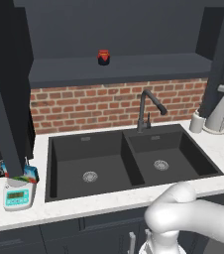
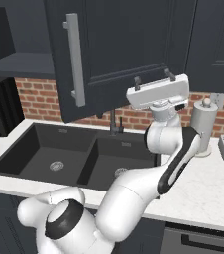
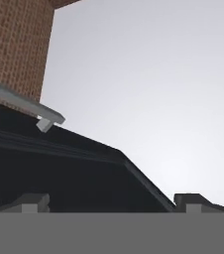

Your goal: Pick the boxed food and place it on the digital scale for weighing, and close the cabinet.

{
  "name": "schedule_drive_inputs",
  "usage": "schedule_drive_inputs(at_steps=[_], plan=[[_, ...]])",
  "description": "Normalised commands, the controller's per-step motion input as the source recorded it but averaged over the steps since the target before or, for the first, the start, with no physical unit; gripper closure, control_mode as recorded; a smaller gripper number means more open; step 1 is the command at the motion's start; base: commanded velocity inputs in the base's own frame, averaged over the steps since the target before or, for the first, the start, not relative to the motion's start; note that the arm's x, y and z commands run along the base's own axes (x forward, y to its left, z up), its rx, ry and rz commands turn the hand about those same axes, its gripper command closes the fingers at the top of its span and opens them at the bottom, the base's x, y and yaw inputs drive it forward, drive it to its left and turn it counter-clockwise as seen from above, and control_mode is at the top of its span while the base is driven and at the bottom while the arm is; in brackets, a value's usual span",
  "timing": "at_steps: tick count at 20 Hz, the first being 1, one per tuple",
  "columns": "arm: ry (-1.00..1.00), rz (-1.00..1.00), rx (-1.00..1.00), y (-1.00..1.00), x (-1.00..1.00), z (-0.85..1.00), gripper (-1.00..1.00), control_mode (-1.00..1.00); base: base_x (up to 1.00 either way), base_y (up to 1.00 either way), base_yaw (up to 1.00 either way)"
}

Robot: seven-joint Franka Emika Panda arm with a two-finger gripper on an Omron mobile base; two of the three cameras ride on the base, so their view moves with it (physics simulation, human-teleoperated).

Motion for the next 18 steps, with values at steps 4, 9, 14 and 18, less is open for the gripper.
schedule_drive_inputs(at_steps=[4, 9, 14, 18], plan=[[0.16, -0.48, -0.03, 0.4, 0.06, 0.0, -1.0, -1.0, 0.0, 0.0, 0.0], [0.29, -0.64, -0.05, 0.35, 0.12, 0.0, -1.0, -1.0, 0.0, 0.0, 0.0], [0.3, -0.62, -0.07, 0.04, 0.59, 0.02, -1.0, -1.0, 0.0, 0.0, 0.0], [0.25, -0.49, -0.06, 0.02, 0.96, 0.0, -1.0, -1.0, 0.0, 0.0, 0.0]])
